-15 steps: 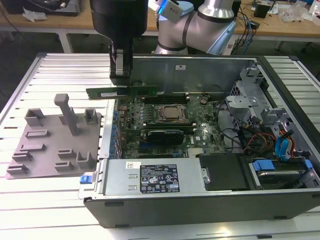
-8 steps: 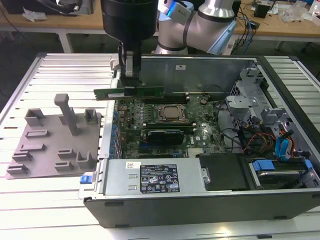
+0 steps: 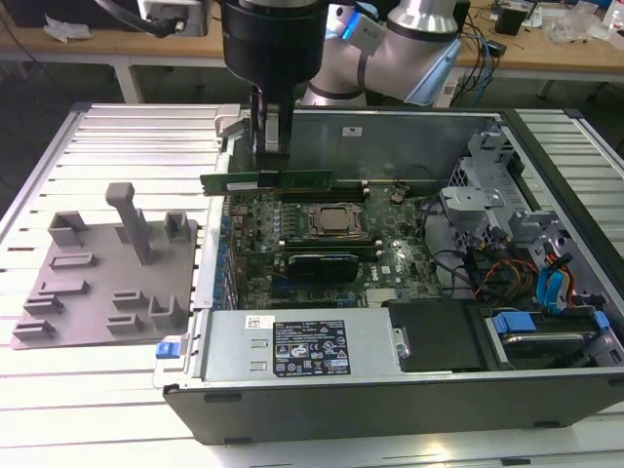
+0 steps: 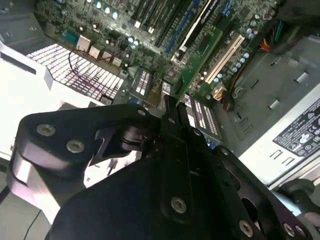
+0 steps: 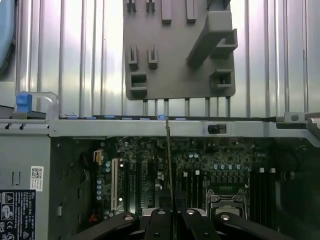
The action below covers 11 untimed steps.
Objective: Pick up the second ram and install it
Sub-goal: 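Pick up the second ram and move it above second insertion slot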
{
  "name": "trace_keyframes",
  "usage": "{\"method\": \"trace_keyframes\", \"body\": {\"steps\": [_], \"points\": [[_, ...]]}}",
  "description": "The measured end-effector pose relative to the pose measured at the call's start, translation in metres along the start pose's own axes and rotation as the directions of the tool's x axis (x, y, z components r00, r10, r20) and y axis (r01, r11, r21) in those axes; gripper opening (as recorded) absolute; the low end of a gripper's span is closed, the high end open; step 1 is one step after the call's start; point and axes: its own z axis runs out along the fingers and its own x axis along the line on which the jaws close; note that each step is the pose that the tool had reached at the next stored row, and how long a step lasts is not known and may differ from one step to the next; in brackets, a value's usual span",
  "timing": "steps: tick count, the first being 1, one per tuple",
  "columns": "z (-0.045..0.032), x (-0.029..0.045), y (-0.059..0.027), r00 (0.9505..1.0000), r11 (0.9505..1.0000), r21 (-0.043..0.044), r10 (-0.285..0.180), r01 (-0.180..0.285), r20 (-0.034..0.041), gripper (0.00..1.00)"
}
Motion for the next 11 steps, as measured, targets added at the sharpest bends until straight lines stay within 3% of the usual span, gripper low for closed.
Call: {"method": "trace_keyframes", "body": {"steps": [3, 4, 5, 11], "points": [[0.0006, 0.0000, -0.0044, 0.9998, 1.0000, 0.0002, 0.003, -0.003, 0.0200, 0.11], [0.0012, 0.0000, -0.0073, 0.9992, 1.0000, 0.0005, 0.008, -0.008, 0.0383, 0.11], [0.0021, 0.0000, -0.0096, 0.9990, 0.9999, 0.0006, 0.014, -0.014, 0.0415, 0.11], [0.0079, -0.0024, -0.0301, 0.9986, 0.9995, 0.0000, 0.031, -0.031, 0.0427, 0.11]]}}
